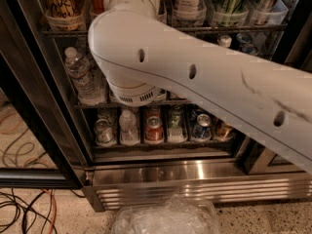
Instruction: Pick coke can from top shelf of fridge
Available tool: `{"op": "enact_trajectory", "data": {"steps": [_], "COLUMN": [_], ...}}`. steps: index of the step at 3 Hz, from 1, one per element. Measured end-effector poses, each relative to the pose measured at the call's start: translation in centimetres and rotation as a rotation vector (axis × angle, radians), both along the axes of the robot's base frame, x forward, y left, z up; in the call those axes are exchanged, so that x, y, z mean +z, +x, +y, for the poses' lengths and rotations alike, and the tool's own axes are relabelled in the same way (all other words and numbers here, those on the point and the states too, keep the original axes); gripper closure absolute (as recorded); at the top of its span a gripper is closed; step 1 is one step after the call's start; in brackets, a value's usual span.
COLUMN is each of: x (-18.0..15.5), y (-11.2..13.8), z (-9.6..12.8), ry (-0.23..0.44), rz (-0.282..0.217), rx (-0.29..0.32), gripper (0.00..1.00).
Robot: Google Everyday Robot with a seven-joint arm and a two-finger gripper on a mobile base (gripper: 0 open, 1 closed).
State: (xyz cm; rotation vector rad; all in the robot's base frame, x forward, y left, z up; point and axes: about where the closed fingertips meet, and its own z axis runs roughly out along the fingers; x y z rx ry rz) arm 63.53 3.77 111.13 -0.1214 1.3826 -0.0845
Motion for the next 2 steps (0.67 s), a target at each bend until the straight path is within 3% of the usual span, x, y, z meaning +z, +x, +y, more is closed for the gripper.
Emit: {"op": "enact_trajectory", "data": {"steps": [2], "x": [0.3], "y": [-5.0], "z": [1.7], "ry": [0.079], "rz": [0.045], "rx": [0.016], "gripper": [1.00]}}
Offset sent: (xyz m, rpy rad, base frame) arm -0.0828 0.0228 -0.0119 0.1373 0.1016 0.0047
